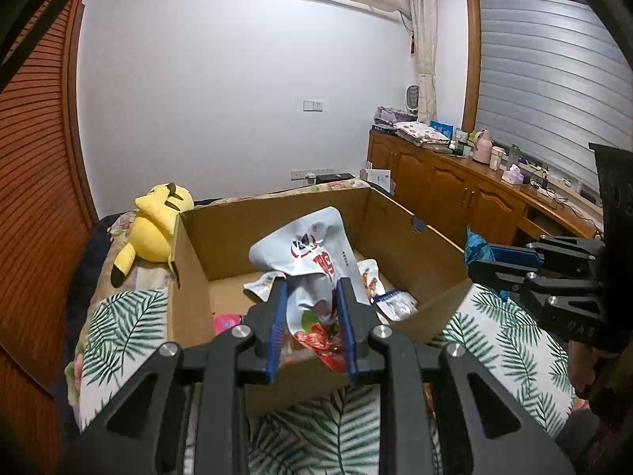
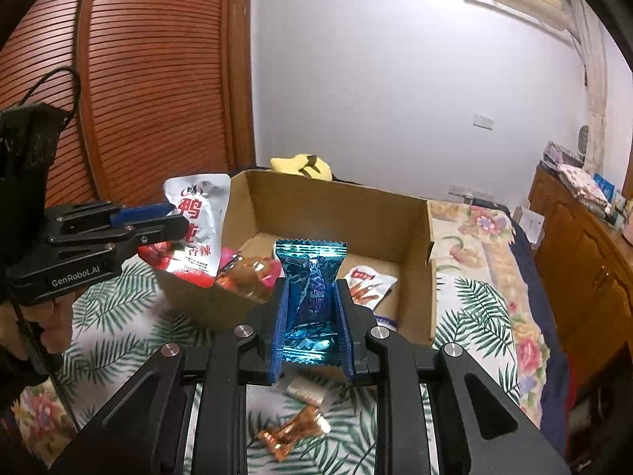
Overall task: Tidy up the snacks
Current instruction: 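Open both grippers to drop the snacks into the box, then move both grippers back toward the remaining snacks beside the box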
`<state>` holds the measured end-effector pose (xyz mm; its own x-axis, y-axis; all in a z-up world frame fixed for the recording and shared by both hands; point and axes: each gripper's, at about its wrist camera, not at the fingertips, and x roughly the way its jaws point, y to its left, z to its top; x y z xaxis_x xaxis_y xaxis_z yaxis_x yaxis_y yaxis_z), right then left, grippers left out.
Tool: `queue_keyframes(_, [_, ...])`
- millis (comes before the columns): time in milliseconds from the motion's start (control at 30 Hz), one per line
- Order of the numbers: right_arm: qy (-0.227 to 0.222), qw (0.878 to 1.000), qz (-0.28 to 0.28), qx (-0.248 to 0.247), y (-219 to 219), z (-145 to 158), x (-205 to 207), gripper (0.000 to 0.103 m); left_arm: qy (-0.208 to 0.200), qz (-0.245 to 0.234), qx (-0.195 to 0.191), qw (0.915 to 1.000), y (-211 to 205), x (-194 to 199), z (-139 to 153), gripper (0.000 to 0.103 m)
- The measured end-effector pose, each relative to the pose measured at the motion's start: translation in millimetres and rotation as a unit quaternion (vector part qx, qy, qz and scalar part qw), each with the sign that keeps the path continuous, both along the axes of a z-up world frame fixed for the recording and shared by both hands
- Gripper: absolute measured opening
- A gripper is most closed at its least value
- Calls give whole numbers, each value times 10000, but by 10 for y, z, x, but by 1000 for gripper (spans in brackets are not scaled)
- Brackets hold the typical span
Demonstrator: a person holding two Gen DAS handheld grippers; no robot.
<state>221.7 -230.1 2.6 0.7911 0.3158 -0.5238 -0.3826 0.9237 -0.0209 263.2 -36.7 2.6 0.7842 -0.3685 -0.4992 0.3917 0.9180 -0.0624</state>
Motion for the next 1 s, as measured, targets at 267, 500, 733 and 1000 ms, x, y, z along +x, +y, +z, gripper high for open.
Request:
queue_keyframes(267, [-5,10000,19,55,-22,-63,403,21,136,9,-122,9998,-3,504,-205,22])
queue_keyframes(500, [80,9996,236,112,111,-129,656,21,315,1,-106,9994,-11,794,-335,22])
queue_keyframes(733, [386,9986,351,5,252,-329,797,21,506,-34,-52,9987,-97,899,-471,23])
queue_keyframes(1000, [464,9987,208,76,181,-387,814,45,385,-18,46,9992,-205,793,-463,52])
